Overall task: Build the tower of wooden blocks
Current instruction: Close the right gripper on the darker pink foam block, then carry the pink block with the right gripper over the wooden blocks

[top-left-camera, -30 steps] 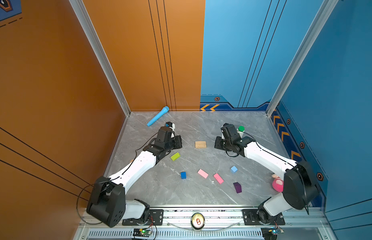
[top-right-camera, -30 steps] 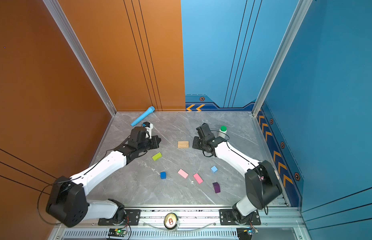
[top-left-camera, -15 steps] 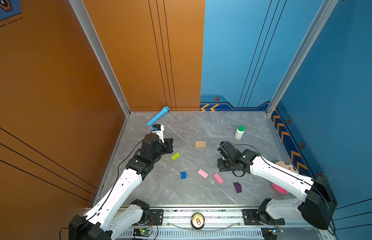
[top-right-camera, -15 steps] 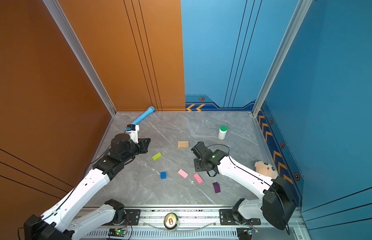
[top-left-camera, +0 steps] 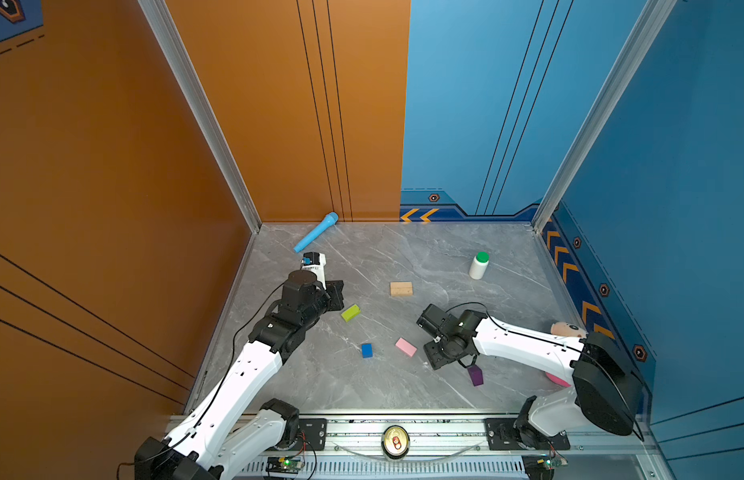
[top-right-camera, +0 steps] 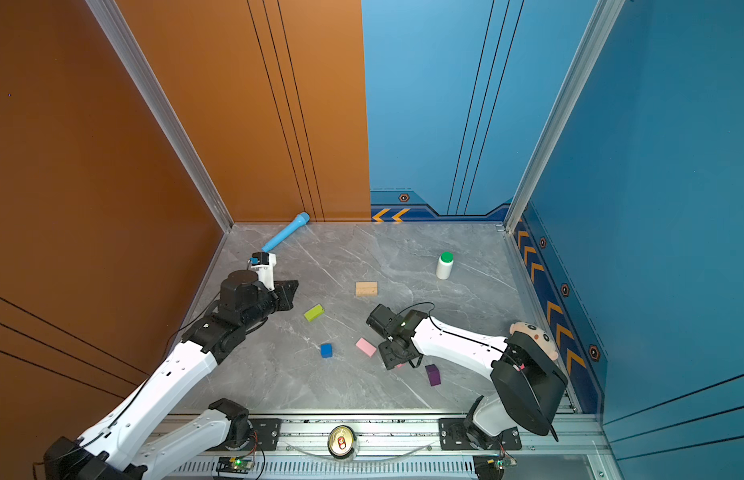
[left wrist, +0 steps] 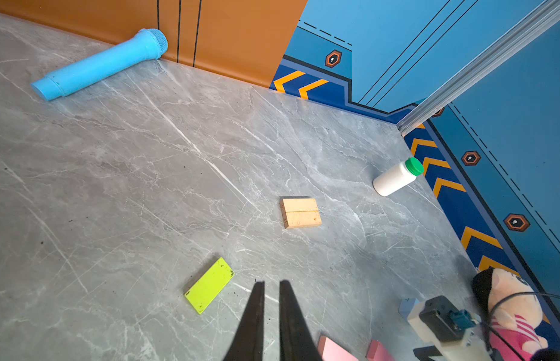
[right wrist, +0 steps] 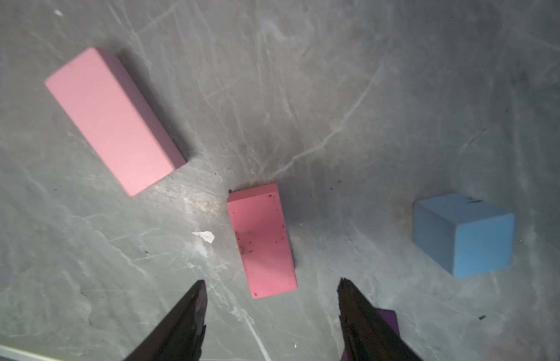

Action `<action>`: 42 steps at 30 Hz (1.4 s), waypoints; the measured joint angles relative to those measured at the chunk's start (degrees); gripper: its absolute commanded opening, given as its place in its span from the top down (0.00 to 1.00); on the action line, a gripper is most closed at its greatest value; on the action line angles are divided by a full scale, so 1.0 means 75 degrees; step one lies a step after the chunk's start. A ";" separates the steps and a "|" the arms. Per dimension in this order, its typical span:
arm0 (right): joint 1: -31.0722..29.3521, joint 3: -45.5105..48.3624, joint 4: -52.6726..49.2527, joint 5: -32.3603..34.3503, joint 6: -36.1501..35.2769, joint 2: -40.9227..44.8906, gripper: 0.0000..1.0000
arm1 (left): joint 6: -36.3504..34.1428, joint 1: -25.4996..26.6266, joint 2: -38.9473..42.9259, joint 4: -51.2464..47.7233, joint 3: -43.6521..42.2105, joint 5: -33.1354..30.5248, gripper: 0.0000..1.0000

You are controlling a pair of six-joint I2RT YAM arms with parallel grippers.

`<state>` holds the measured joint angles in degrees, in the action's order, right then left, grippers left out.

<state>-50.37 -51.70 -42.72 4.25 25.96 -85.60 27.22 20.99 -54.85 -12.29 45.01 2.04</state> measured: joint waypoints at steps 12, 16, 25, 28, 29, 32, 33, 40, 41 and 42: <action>0.0047 0.0411 0.0510 -0.0195 -0.0064 -0.0303 0.34 | 0.0000 0.0000 -0.0003 -0.0003 0.0000 -0.0076 0.87; 0.0111 0.0443 0.0632 -0.0265 -0.0058 -0.0391 0.41 | 0.0000 0.0000 -0.0009 -0.0003 0.0000 -0.0079 0.87; 0.0117 0.0440 0.0871 -0.0446 0.0079 -0.0548 0.68 | -0.0003 0.0000 -0.0029 -0.0006 0.0000 -0.0082 0.87; 0.0117 0.0437 0.0901 -0.0472 0.0178 -0.0548 0.78 | -0.0003 0.0000 -0.0029 -0.0006 0.0000 -0.0085 0.87; 0.0117 0.0431 0.0898 -0.0478 0.0204 -0.0548 0.80 | -0.0003 0.0000 -0.0029 -0.0006 0.0000 -0.0085 0.87; 0.0114 0.0379 0.0828 -0.0472 0.0323 -0.0562 0.88 | -0.0003 0.0000 -0.0029 -0.0006 0.0000 -0.0102 0.87; 0.0114 0.0326 0.0752 -0.0466 0.0358 -0.0577 0.91 | -0.0003 0.0000 -0.0029 -0.0006 0.0000 -0.0105 0.87; 0.0178 -0.0685 0.0017 -0.0329 0.0460 -0.0624 0.98 | -0.0009 -0.0006 -0.0029 -0.0006 0.0000 -0.0108 0.88; 0.0221 -0.1011 -0.0143 -0.0309 0.0458 -0.0670 0.98 | -0.0032 -0.0006 -0.0029 -0.0006 0.0000 -0.0108 0.88; 0.0256 -0.1320 -0.0262 -0.0268 0.0455 -0.0726 0.98 | -0.0035 -0.0012 -0.0029 -0.0006 0.0000 -0.0108 0.88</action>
<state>-48.45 -61.60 -44.69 2.24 29.36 -91.05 26.96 20.91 -55.07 -12.34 45.01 1.23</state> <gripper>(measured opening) 0.292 0.123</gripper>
